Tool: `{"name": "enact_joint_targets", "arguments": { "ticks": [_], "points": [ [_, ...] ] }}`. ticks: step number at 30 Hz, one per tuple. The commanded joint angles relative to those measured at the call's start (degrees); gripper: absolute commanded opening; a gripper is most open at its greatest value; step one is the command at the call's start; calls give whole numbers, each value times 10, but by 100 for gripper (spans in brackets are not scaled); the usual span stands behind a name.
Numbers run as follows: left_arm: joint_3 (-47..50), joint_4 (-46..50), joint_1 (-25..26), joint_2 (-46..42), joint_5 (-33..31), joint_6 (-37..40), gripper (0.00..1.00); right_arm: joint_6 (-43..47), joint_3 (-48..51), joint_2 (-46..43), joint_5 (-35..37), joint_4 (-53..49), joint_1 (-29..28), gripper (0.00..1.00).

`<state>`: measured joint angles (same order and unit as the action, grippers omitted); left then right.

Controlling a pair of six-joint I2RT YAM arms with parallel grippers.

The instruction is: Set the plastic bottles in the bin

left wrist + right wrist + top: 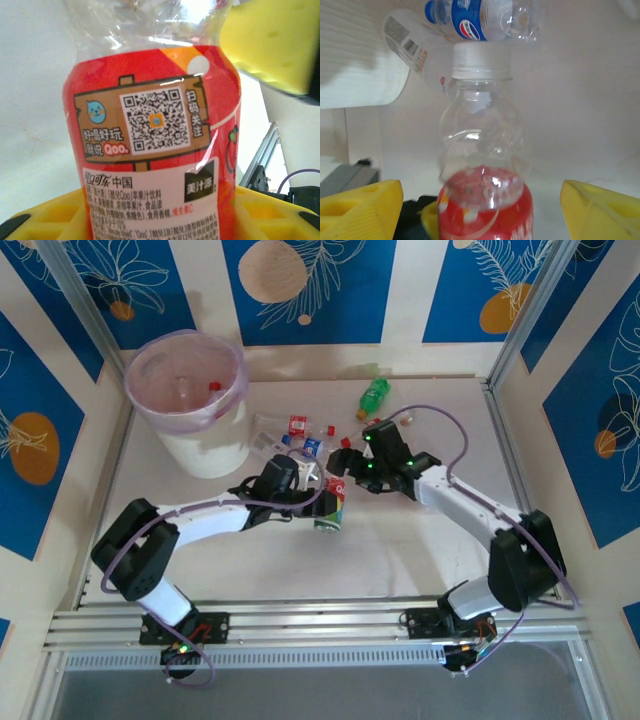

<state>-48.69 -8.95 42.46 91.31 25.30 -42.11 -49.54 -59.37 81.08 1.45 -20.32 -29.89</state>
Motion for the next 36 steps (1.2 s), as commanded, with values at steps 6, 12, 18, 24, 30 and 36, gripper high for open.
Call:
{"name": "enact_joint_targets", "arguments": {
  "ticks": [6, 12, 18, 24, 30, 36],
  "points": [
    [-54, 47, 6, 10, -9, 38, 36, 22, 47, -142, -6, -73, 97, 83],
    [-217, 204, 0, 4, -21, 143, 36, 30, 71, -173, -16, -85, 139, 83],
    [-433, 350, -71, 13, -14, 237, 20, 31, 84, -174, -27, -78, 142, 83],
    [-597, 430, -210, 23, -27, 273, 10, 42, 85, -184, -29, -91, 148, 83],
    [-675, 500, -336, 42, -136, 324, 5, 51, 90, -194, -40, -98, 160, 83],
    [-675, 551, -417, 71, -182, 360, 1, 58, 97, -199, -48, -100, 172, 83]
  ]
}}
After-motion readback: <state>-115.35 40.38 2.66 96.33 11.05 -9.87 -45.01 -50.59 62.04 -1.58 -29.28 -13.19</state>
